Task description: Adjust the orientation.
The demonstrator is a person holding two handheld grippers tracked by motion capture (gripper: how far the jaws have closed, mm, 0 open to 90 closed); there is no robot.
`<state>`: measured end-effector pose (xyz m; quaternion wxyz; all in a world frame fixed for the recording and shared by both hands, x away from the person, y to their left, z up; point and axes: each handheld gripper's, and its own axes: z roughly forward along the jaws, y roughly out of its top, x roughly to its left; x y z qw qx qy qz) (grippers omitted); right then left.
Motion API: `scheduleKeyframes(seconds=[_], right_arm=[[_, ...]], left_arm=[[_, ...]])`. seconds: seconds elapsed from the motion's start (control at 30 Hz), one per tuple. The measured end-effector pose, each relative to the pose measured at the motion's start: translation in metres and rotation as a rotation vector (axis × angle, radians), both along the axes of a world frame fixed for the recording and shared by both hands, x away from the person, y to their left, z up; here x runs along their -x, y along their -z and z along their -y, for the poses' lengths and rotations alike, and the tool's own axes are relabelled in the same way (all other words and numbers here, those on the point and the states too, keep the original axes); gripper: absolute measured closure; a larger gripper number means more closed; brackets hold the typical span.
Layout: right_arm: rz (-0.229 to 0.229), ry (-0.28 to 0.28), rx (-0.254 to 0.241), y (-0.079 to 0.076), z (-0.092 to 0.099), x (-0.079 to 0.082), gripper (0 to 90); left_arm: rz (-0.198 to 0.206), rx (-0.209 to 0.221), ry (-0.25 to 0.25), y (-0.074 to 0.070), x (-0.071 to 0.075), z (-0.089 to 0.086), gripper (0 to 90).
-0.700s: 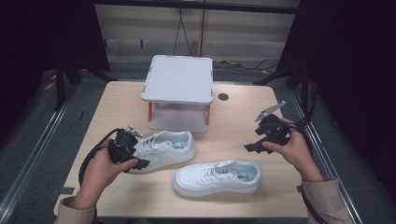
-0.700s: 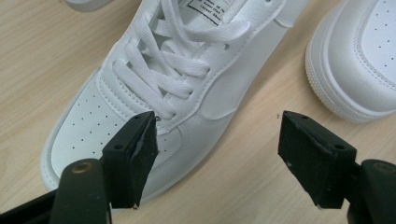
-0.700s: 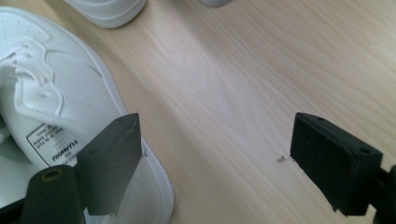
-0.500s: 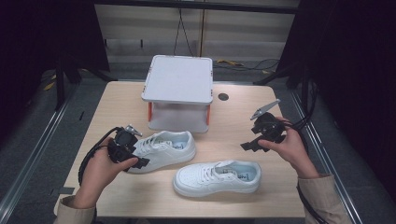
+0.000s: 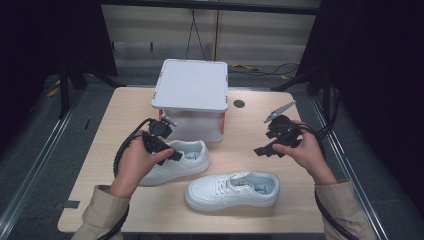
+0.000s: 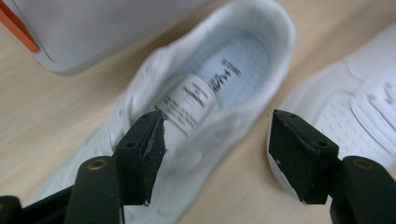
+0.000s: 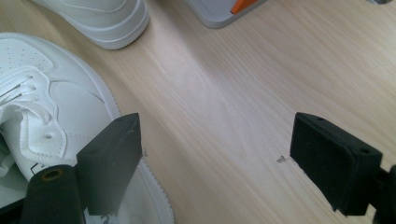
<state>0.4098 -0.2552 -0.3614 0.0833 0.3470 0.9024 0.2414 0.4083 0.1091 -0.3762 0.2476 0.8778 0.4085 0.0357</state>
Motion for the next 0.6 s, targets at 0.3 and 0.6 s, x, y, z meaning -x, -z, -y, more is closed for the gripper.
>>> scheduleKeyframes(seconds=[0.3, 0.6], right_arm=[[-0.001, -0.031, 0.021, -0.002, -0.015, 0.0, 16.3], [-0.008, -0.03, 0.015, 0.001, -0.021, -0.004, 16.3]], left_arm=[[0.004, -0.006, 0.085, 0.011, -0.01, 0.051, 38.4], [-0.038, -0.02, 0.068, 0.016, -0.028, 0.087, 37.7]])
